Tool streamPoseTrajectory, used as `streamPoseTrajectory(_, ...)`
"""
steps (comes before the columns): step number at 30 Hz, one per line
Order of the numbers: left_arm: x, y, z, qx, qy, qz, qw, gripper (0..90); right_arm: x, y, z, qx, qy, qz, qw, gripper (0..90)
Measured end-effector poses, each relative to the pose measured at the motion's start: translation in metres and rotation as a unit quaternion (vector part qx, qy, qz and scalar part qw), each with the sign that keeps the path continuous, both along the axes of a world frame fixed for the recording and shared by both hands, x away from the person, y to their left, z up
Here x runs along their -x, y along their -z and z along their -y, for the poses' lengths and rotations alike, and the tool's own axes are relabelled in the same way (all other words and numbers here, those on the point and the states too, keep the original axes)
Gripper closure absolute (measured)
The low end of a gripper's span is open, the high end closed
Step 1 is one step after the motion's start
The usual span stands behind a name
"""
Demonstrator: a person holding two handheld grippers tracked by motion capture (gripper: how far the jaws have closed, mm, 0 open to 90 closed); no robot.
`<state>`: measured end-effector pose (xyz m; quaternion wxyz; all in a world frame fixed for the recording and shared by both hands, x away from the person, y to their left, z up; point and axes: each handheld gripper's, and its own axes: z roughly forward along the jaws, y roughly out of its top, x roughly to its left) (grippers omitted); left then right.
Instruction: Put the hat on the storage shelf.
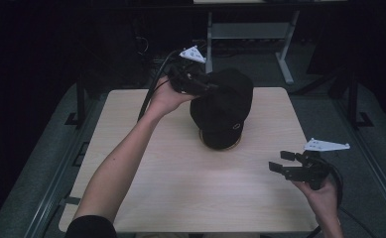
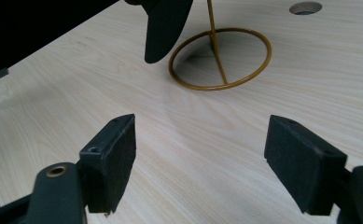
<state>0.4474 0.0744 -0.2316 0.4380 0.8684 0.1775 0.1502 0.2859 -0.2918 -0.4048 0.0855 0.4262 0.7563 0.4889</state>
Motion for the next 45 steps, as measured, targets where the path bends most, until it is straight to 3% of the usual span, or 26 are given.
streamPoseTrajectory(3,0.002,0.004,-0.007,0.014,-0.006,-0.006,0.9999,46.0,0.000,0.000,-0.001,0.002,-0.001,0.001,1.0000,23.9)
streamPoseTrajectory(11,0.005,0.015,-0.020,0.026,-0.014,-0.015,0.9994,44.6,-0.001,0.001,-0.006,0.007,-0.004,-0.002,1.0000,23.5)
streamPoseTrajectory(27,0.011,0.017,-0.031,0.036,-0.019,-0.019,0.9990,41.2,-0.002,0.002,-0.009,0.014,-0.004,0.004,0.9999,21.6)
streamPoseTrajectory(45,0.023,0.037,-0.054,0.045,-0.039,-0.032,0.9977,33.3,-0.003,0.007,-0.015,0.026,-0.002,-0.005,0.9996,18.9)
